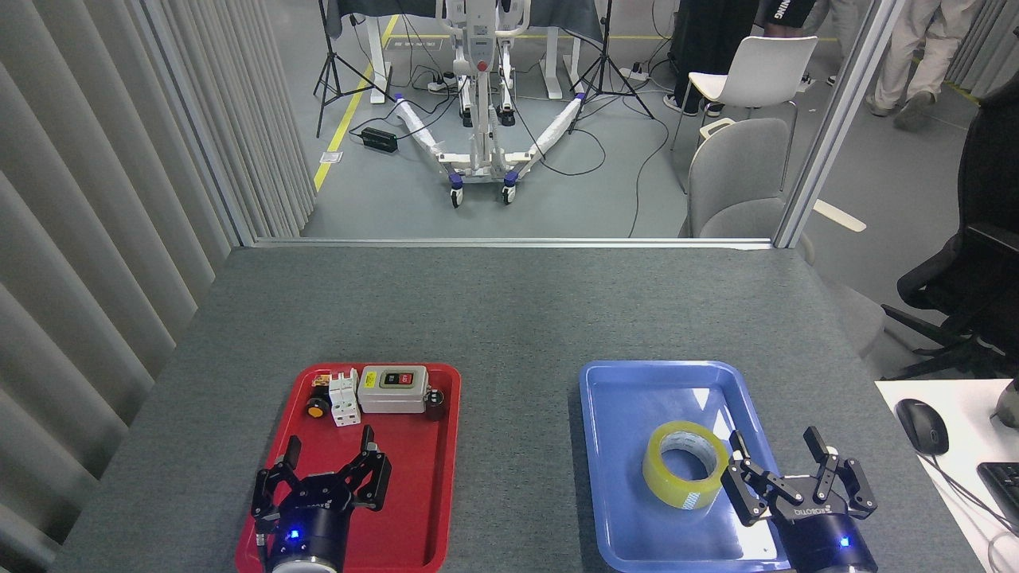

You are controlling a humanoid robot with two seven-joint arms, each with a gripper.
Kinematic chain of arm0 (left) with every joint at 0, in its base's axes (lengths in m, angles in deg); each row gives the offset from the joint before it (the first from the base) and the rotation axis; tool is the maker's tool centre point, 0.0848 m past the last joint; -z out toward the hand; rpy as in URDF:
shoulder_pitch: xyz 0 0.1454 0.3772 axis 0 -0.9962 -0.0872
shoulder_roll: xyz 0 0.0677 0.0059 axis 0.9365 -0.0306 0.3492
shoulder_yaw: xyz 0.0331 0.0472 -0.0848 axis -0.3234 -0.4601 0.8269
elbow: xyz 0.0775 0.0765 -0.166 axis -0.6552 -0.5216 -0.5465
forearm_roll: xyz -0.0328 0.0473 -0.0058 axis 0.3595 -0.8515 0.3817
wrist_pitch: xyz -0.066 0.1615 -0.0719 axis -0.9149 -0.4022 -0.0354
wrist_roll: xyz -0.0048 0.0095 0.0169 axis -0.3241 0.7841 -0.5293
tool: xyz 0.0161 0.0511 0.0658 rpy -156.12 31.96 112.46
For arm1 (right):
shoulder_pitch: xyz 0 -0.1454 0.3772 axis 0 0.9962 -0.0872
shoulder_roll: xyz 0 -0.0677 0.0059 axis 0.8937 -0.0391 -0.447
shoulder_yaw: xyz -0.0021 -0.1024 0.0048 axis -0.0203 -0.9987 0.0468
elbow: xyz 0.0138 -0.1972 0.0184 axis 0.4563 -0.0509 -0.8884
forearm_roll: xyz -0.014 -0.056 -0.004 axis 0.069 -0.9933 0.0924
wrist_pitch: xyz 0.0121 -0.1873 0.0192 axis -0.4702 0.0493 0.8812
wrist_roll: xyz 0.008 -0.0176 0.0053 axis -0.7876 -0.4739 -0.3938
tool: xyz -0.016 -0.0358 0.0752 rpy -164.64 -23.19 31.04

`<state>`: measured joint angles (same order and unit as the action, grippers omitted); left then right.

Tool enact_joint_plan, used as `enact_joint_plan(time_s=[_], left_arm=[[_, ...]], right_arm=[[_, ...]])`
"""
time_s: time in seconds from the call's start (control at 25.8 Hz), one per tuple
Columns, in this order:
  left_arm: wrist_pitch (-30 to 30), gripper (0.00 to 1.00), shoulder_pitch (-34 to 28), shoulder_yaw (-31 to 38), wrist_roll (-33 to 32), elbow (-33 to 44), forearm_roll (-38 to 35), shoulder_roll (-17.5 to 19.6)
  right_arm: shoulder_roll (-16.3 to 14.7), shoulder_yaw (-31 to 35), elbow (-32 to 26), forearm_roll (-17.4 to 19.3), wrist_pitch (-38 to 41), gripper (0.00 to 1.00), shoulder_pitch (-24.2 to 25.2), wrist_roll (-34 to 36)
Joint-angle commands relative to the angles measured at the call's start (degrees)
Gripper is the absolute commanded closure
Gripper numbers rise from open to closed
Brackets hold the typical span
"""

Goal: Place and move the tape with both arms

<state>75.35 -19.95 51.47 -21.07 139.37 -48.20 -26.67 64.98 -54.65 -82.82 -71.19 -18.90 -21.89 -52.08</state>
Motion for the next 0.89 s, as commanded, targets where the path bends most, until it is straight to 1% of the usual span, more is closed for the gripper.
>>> enact_joint_plan(time_s=[0.0, 0.12, 0.23, 0.66, 0.85], left_arm=[[-0.16, 0.0, 0.22, 0.23, -0.02, 0.09, 0.07, -0.1], [-0.16, 0.0, 0.22, 0.23, -0.02, 0.18, 0.07, -0.01], [-0.25, 0.0, -0.13, 0.23, -0.02, 0.18, 0.07, -0.01], [-0.16, 0.0, -0.13, 0.05, -0.11, 1.76, 0.07, -0.19], [-0.25, 0.0, -0.3, 0.05, -0.11, 1.85, 0.07, -0.36]], right_arm=[[0.02, 0.24, -0.37, 0.42, -0.62, 0.01, 2.17, 0.39], [0.02, 1.12, -0.37, 0.07, -0.71, 0.01, 3.4, 0.48], [-0.16, 2.53, -0.37, 0.15, -0.62, 0.01, 3.4, 0.48], [-0.95, 3.84, -0.63, 0.07, -0.62, 0.0, 3.14, 0.04], [-0.33, 3.93, -0.63, 0.07, -0.62, 0.0, 3.05, 0.04]])
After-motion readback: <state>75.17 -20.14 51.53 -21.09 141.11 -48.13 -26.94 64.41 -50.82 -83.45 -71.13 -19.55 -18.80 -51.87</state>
